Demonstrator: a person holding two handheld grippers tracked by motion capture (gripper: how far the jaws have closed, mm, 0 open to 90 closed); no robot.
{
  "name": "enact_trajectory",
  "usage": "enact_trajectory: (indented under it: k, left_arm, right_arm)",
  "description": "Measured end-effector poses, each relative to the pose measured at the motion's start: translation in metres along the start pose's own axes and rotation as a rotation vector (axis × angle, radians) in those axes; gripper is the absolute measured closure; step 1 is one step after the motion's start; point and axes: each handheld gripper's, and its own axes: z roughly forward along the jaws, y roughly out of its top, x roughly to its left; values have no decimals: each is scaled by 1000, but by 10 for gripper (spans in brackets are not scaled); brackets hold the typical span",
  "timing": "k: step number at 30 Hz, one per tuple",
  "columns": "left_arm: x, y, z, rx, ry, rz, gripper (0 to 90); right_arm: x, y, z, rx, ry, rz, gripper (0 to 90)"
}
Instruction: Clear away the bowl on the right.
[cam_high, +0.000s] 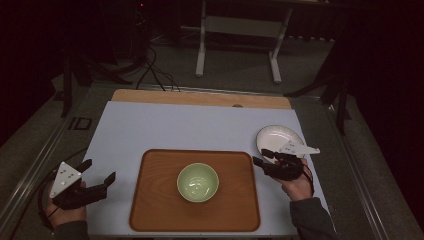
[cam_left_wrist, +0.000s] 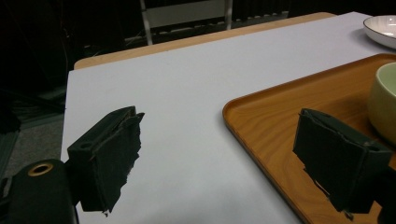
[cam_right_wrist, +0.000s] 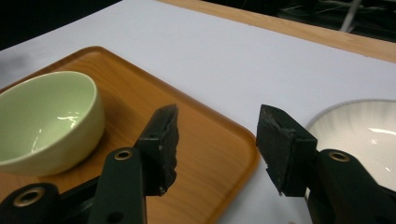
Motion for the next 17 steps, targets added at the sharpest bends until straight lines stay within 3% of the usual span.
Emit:
enact_trajectory:
  k: [7,12,17]
  left_arm:
    - [0,0,-1,-5,1,-3,145]
    - [0,0,-1,-3,1,2,145]
    - [0,0,0,4,3,-1,145]
  right_arm:
    - [-13,-22,-20,-29,-38,76,458]
    - [-20,-34,-29,-18,-89,85,432]
    - [-27,-38,-34,-44,-100,120,417]
